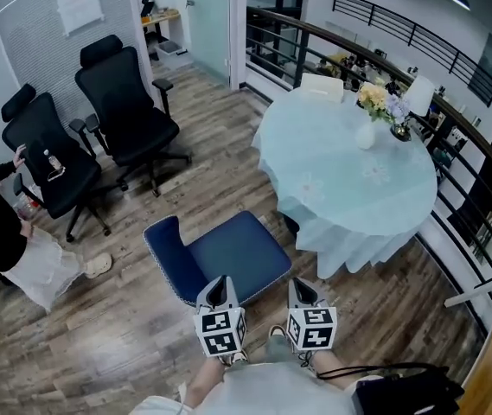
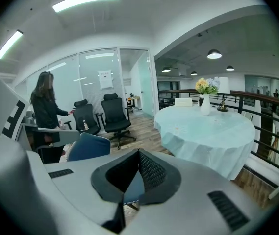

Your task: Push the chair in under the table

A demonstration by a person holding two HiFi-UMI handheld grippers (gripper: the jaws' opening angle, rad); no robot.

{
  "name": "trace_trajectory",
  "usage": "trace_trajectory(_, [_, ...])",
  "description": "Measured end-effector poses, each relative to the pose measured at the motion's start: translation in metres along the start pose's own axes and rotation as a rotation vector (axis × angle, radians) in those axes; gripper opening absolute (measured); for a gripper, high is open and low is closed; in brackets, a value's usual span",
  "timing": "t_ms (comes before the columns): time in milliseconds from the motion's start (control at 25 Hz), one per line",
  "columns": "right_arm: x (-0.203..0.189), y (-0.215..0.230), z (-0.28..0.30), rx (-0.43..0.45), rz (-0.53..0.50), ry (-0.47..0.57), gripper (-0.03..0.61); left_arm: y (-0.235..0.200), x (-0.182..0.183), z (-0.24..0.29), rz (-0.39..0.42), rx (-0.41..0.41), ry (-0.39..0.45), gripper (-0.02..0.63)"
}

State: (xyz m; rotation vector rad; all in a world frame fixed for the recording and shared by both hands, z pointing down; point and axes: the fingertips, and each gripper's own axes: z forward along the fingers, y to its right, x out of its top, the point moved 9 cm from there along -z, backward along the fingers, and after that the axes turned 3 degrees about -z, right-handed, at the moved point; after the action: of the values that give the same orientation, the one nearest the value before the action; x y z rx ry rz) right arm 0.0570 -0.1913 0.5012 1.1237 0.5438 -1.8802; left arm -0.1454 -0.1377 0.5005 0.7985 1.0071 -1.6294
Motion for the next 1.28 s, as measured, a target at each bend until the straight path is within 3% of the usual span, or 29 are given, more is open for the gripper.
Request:
trace_trajectory(240, [0.019,0.012,0.016,0.04,-0.026,0.016,0.016,0.008,0.013,0.013,-0.013,0.031,0.017,0.003])
trace_trajectory(720, [0.02,0.011,0.027,0.099,-0.053,-0.02,0.017,-0.007,0.006,0.001,-0.062,0.133,0.026,0.003])
trace_trajectory(1080, [0.014,0.004,0.039,0.132,-0.088,-0.07,0.017,-0.075,-0.014,-0.014,-0.148,0.295,0.015,0.008])
trace_trajectory(1280, [0.01,-0.001,0.046,0.136,-0.108,-0.112,0.017,-0.117,-0.022,-0.02,-0.184,0.379,0.003,0.045])
